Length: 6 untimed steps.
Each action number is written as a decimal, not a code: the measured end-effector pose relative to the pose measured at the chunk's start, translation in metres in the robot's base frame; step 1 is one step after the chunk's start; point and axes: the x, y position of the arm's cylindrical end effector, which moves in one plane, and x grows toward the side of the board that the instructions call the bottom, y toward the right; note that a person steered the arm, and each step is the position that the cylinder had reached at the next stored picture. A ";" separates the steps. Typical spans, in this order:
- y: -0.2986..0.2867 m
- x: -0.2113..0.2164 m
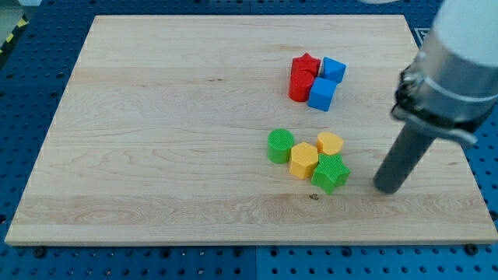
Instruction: Slide the green star to left
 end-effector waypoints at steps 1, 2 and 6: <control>-0.023 0.016; -0.025 -0.013; -0.170 -0.020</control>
